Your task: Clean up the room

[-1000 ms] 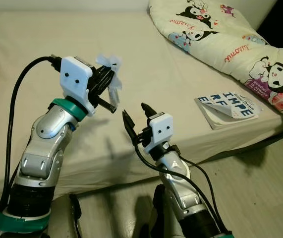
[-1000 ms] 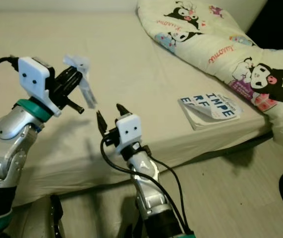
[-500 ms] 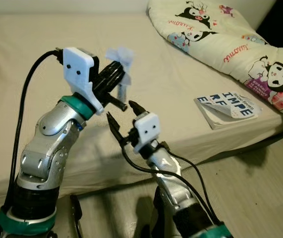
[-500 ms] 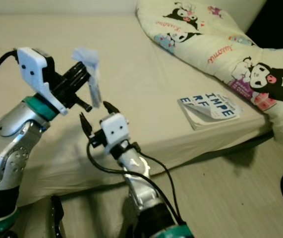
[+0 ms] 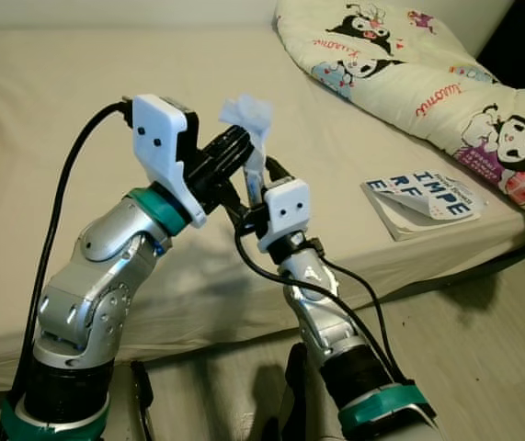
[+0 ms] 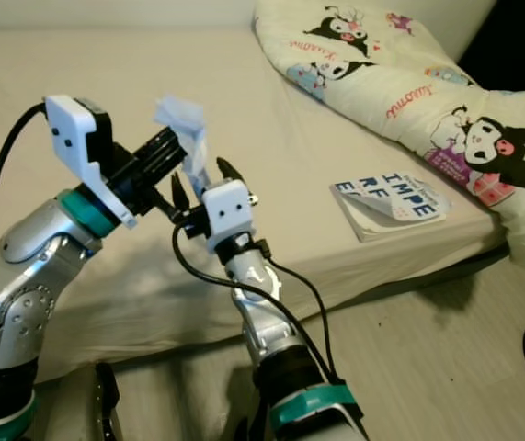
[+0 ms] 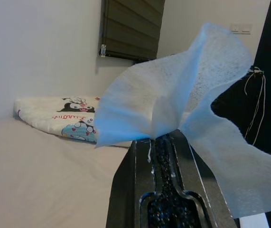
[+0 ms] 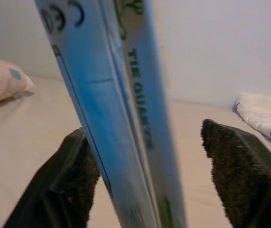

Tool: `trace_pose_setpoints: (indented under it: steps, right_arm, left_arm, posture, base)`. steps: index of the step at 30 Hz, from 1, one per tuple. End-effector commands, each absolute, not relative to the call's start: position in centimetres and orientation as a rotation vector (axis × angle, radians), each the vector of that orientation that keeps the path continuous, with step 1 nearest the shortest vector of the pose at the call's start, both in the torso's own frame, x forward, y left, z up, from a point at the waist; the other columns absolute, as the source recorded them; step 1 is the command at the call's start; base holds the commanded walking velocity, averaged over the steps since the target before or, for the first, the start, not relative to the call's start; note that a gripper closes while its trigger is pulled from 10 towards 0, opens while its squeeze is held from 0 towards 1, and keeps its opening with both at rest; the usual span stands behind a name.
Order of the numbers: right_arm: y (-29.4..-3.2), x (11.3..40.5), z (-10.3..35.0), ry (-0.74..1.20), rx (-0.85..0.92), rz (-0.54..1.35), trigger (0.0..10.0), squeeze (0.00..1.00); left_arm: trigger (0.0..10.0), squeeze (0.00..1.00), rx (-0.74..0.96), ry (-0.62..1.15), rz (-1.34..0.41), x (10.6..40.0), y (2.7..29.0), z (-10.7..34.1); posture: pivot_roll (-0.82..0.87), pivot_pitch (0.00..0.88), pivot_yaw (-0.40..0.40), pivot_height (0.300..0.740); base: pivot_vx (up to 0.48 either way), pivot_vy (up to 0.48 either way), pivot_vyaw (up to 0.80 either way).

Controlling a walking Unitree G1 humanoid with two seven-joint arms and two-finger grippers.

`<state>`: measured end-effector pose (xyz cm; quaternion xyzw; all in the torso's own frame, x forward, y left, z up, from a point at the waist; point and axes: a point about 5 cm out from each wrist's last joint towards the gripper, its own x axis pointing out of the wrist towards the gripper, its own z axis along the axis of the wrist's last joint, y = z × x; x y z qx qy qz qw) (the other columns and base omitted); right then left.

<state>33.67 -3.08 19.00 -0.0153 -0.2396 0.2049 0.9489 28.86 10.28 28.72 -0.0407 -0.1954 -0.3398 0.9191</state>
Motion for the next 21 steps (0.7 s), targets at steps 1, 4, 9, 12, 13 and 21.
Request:
trace_pose_setpoints:
  steps: [1, 4, 9, 12, 13, 21]
  right_arm:
    - [-2.7, 33.7, 19.0, -0.489, -0.011, 0.419, 0.0, 0.0]
    - [-2.9, 33.6, 18.9, -0.495, 0.005, 0.422, 0.0, 0.0]
    - [-3.0, 33.5, 18.7, -0.496, 0.005, 0.43, 0.0, 0.0]
    - [-3.1, 33.4, 18.4, -0.488, -0.003, 0.444, 0.0, 0.0]
    - [-3.1, 33.4, 18.4, -0.488, -0.003, 0.444, 0.0, 0.0]
    - [-3.3, 33.4, 17.6, -0.461, -0.018, 0.456, 0.0, 0.0]
  left_arm:
    - [0.0, 0.0, -0.084, -0.39, -0.708, 28.6, 10.1, 28.5]
    - [0.0, 0.0, -0.078, -0.385, -0.676, 29.0, 10.5, 28.4]
    - [0.0, 0.0, -0.073, -0.378, -0.643, 29.3, 10.9, 28.3]
    - [0.0, 0.0, -0.071, -0.372, -0.627, 29.5, 11.1, 28.1]
    - [0.0, 0.0, -0.071, -0.372, -0.627, 29.5, 11.1, 28.1]
    - [0.0, 0.0, -0.067, -0.345, -0.596, 29.6, 11.4, 27.1]
  posture:
    - [0.11, 0.084, -0.033, 0.493]
    - [0.1, 0.087, -0.033, 0.493]
    - [0.09, 0.087, -0.032, 0.493]
    - [0.09, 0.088, -0.034, 0.493]
    - [0.09, 0.088, -0.034, 0.493]
    - [0.09, 0.086, -0.038, 0.493]
  base:
    - [0.0, 0.0, 0.0]
    - [0.0, 0.0, 0.0]
    - [0.0, 0.0, 0.0]
    - [0.0, 0.0, 0.0]
    - [0.0, 0.0, 0.0]
    - [0.0, 0.0, 0.0]
